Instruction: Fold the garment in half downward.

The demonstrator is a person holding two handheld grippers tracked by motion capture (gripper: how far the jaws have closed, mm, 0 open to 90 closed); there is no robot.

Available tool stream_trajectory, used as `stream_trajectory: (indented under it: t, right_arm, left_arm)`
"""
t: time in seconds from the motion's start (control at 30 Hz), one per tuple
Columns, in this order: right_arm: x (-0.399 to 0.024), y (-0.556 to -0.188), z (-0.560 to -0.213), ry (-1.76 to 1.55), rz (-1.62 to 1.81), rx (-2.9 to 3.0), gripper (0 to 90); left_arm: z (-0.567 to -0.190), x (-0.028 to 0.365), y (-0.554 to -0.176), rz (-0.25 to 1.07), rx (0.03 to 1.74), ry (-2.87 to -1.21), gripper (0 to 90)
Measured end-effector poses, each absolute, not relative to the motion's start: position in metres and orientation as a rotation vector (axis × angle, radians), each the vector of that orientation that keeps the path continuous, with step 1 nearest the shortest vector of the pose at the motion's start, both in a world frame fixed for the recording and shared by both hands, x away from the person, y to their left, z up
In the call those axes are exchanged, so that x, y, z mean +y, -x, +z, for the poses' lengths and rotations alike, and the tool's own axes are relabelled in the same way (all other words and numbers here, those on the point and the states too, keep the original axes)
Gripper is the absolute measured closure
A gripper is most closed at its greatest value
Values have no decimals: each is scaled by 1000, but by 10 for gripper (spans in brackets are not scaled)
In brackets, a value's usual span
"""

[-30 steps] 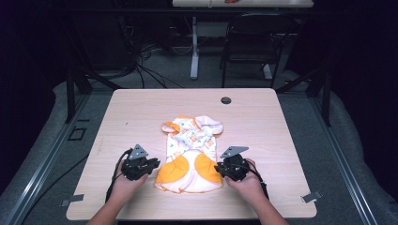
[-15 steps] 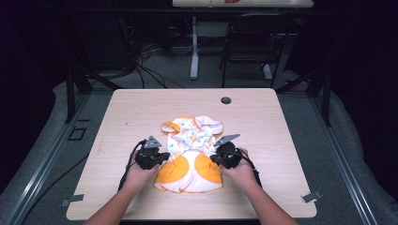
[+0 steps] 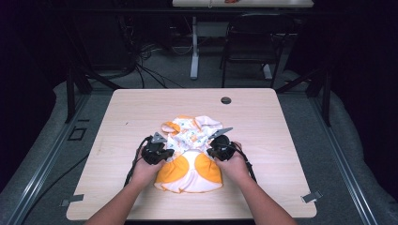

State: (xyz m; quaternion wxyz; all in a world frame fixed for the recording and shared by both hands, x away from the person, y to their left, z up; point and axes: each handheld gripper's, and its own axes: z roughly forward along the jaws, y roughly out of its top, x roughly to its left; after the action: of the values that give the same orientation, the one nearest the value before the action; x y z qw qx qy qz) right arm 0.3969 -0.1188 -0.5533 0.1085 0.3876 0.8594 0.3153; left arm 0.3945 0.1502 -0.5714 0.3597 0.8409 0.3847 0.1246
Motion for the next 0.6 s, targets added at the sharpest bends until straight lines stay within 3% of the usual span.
stream_trajectory:
  t: [0.6]
  right_arm:
    - [-121,-388,-566,-1117,902,2591,900]
  left_arm:
    - [-575,154,-384,320,910,-2235,900]
